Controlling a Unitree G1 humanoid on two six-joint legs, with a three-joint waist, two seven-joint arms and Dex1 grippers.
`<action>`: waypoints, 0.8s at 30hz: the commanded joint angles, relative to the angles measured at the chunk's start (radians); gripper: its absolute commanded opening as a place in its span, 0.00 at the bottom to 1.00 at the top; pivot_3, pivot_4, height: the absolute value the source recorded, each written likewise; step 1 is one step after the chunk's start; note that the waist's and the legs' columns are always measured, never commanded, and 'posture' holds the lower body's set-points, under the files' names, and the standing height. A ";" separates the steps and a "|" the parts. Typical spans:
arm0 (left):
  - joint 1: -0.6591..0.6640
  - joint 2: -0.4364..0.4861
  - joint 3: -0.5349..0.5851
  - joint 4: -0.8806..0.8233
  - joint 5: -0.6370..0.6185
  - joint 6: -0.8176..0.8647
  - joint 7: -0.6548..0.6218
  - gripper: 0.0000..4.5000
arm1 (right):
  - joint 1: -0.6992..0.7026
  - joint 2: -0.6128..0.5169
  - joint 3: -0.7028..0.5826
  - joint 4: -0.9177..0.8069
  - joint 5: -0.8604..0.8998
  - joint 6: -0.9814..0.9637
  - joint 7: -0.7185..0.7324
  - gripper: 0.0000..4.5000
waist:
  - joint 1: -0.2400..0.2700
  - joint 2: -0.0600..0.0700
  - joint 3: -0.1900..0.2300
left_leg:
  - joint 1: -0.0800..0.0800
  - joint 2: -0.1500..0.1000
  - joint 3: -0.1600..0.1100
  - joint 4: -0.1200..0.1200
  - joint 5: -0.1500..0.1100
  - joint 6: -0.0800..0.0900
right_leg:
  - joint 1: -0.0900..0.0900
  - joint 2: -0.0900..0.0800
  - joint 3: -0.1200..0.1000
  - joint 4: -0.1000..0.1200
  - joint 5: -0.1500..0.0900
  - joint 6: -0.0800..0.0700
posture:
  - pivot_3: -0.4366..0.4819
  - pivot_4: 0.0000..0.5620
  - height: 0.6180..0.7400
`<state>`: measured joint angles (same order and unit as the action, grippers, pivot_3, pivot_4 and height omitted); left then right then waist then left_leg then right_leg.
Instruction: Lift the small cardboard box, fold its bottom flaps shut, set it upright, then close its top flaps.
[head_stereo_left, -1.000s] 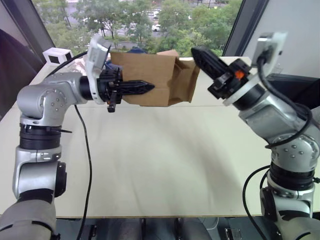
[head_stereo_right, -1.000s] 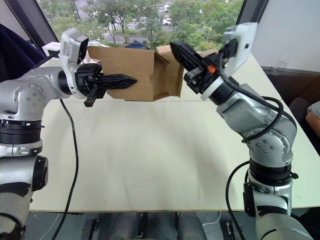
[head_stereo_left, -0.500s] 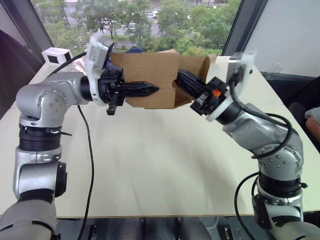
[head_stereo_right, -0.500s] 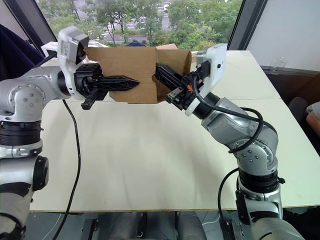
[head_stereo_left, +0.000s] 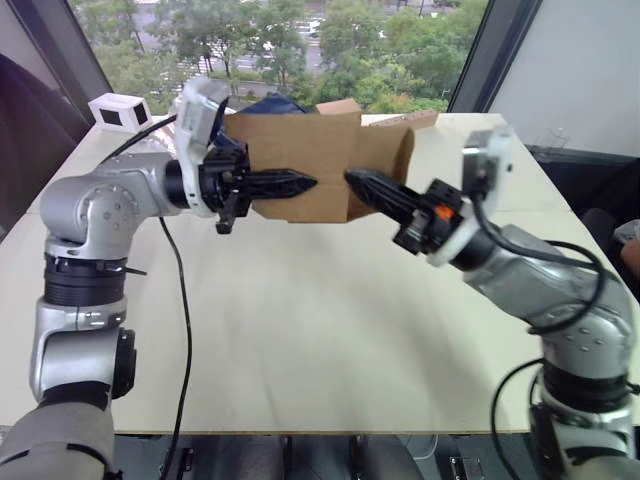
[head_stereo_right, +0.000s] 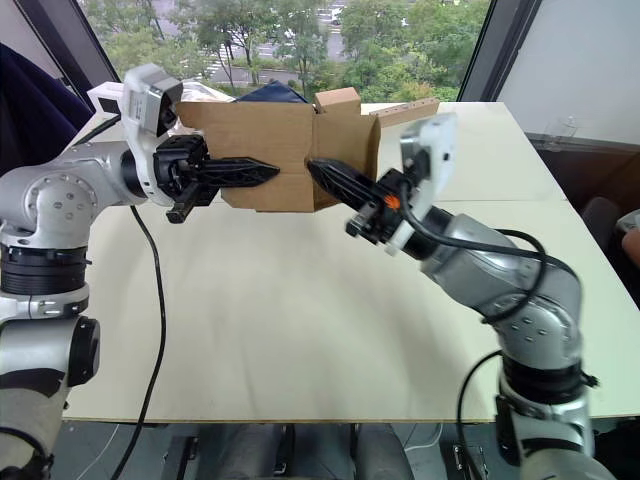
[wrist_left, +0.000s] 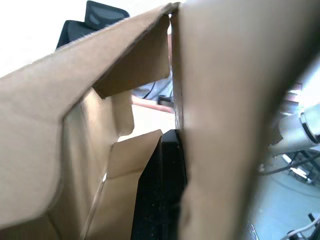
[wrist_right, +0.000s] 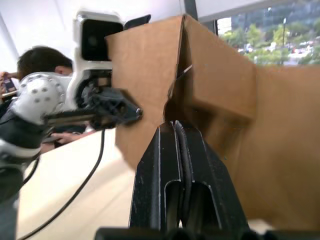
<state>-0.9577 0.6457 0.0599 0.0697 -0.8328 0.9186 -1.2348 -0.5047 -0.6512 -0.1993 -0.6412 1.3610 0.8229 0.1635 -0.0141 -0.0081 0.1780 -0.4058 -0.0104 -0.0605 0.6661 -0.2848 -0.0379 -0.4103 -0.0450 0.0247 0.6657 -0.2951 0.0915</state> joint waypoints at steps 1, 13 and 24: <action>-0.029 0.009 0.026 0.004 0.002 -0.025 -0.007 0.00 | 0.103 -0.088 -0.129 -0.036 0.207 0.007 0.019 0.00 | 0.000 0.000 0.000 | 0.000 0.000 0.000 0.000 0.000 0.000 | 0.000 0.000 0.000 0.000 0.000 0.000 | 0.48 0.27 1.00; -0.058 -0.015 0.003 0.016 -0.002 -0.012 -0.031 0.00 | 0.134 -0.103 0.036 -0.045 -0.124 -0.045 0.048 0.00 | -0.003 0.000 0.000 | 0.001 0.001 0.000 0.000 0.000 0.000 | 0.000 0.002 0.001 0.001 0.000 0.000 | 0.48 0.27 1.00; -0.033 -0.015 -0.010 -0.015 0.000 0.009 -0.038 0.00 | -0.001 -0.002 0.078 0.009 -0.166 -0.051 0.061 0.00 | -0.002 0.000 0.000 | 0.001 0.001 0.000 0.000 0.000 0.000 | 0.000 0.001 0.000 0.000 0.000 0.000 | 0.48 0.27 1.00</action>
<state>-0.9867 0.6219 0.0489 0.0859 -0.8292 0.9305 -1.2636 -0.4862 -0.6585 -0.1161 -0.6209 1.1895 0.7796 0.2069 -0.0159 -0.0083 0.1781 -0.4053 -0.0099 -0.0607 0.6663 -0.2848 -0.0378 -0.4101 -0.0439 0.0249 0.6661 -0.2952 0.0915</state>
